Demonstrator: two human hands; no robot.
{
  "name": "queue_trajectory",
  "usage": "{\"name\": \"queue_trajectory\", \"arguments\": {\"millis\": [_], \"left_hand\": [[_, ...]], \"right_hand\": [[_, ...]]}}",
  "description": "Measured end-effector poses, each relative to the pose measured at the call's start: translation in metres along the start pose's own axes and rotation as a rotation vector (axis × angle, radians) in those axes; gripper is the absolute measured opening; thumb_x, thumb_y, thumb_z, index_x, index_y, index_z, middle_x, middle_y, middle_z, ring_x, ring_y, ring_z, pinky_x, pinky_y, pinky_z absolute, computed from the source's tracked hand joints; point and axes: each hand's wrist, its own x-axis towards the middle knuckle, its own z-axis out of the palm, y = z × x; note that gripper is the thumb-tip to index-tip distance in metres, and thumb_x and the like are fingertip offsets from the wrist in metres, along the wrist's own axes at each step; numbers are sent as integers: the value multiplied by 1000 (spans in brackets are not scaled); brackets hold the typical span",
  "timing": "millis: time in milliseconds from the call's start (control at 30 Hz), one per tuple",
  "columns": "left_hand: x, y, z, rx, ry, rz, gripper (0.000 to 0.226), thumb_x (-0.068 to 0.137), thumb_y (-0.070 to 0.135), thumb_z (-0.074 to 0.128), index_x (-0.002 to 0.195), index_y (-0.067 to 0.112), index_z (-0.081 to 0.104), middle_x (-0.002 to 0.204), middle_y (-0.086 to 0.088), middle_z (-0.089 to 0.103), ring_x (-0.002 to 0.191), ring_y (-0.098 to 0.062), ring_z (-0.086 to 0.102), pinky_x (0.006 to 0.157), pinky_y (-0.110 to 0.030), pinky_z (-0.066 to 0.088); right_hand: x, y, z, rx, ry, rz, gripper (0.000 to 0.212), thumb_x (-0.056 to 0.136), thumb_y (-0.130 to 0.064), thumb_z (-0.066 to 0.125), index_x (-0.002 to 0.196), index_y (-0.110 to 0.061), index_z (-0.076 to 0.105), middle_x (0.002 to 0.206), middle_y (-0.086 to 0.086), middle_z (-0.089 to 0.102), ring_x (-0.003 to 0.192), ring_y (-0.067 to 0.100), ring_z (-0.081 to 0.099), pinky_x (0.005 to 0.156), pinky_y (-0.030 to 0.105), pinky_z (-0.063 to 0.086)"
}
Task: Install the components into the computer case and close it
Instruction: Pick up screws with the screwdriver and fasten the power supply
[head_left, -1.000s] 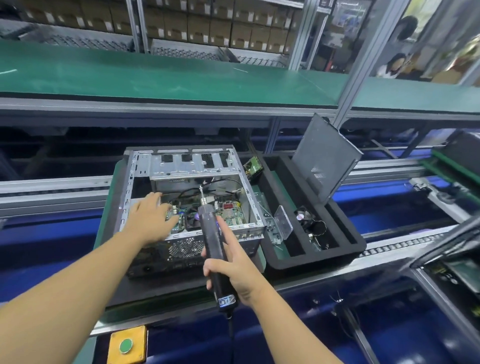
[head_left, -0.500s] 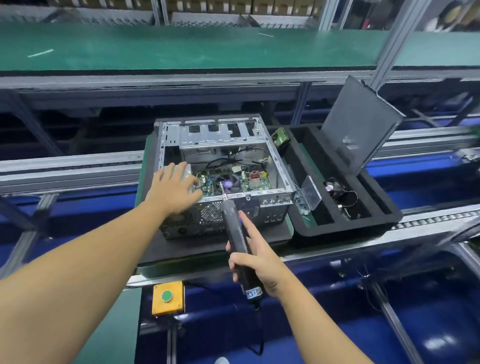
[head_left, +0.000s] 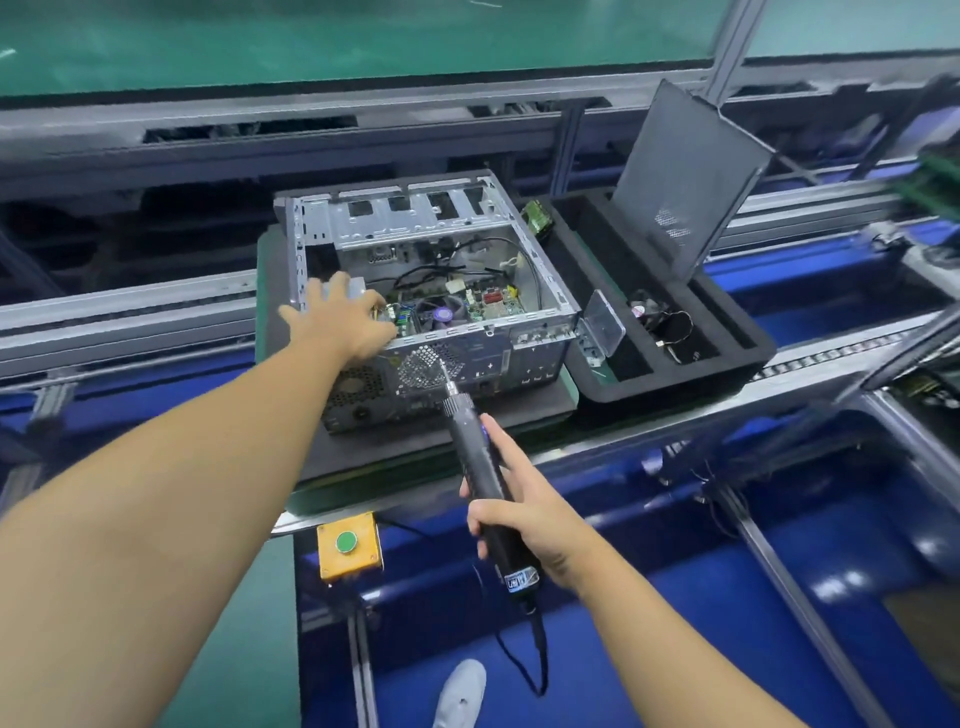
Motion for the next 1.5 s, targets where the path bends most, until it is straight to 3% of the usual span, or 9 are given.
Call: {"name": "queue_trajectory", "arguments": {"millis": [133, 267, 600, 733, 867, 933, 1000, 1100, 1500], "left_hand": [[-8, 6, -3, -20, -12, -38, 27, 71, 46, 44, 96, 42, 52, 149, 0, 24, 141, -36, 13, 100, -73, 14], [-22, 10, -1, -1, -7, -63, 35, 74, 50, 43, 107, 42, 51, 153, 0, 21, 141, -37, 11, 98, -71, 18], [-65, 17, 11, -4, 42, -98, 38, 72, 58, 34, 100, 40, 53, 151, -4, 24, 136, -37, 18, 97, -68, 20], [-71, 18, 19, -43, 149, -96, 46, 73, 59, 30, 106, 41, 57, 138, -3, 35, 131, -34, 25, 93, -64, 24], [-71, 23, 22, -131, 299, -121, 46, 80, 53, 32, 110, 38, 63, 142, 5, 47, 138, -27, 30, 101, -67, 20], [-72, 24, 24, -103, 401, -73, 46, 81, 48, 30, 98, 34, 70, 142, 8, 53, 138, -21, 38, 109, -65, 15], [-74, 24, 24, -88, 460, -2, 48, 81, 45, 27, 76, 27, 71, 138, 8, 58, 133, -16, 47, 112, -54, 23], [-74, 23, 22, -135, 485, 58, 47, 81, 39, 30, 50, 16, 58, 131, 4, 65, 117, -14, 58, 77, -33, 44], [-73, 24, 20, -140, 477, 66, 48, 84, 36, 36, 43, 15, 52, 134, 4, 62, 123, -17, 55, 83, -37, 51]], "right_hand": [[5, -7, 3, 14, 12, 1, 93, 75, -11, 74, 142, -63, 36, 94, 3, 67, 75, 23, 60, 61, 37, 55], [-4, -1, 2, 9, 1, 17, 90, 79, -6, 70, 142, -61, 38, 94, 5, 67, 76, 24, 60, 61, 38, 55], [-30, 47, -6, -34, -36, 154, 96, 82, -6, 70, 154, -54, 29, 97, 7, 66, 78, 27, 59, 64, 40, 55], [-20, 67, -9, -104, -40, 215, 94, 84, -8, 70, 151, -60, 30, 97, 4, 68, 78, 25, 61, 66, 39, 56], [-8, 82, -14, -209, -31, 270, 94, 82, -11, 71, 145, -69, 31, 102, 5, 69, 75, 23, 65, 69, 42, 59], [-4, 87, -16, -255, -21, 279, 95, 84, -10, 70, 144, -70, 29, 105, 5, 69, 75, 23, 67, 70, 43, 60], [-1, 90, -16, -291, -17, 288, 95, 85, -9, 69, 145, -70, 27, 107, 5, 69, 74, 22, 67, 70, 43, 61], [1, 93, -14, -340, -24, 296, 96, 86, -9, 68, 145, -71, 25, 111, 6, 68, 76, 21, 67, 72, 43, 61], [13, 95, -11, -349, -17, 287, 95, 82, -14, 69, 138, -78, 26, 114, 6, 66, 78, 25, 66, 80, 56, 60]]}}
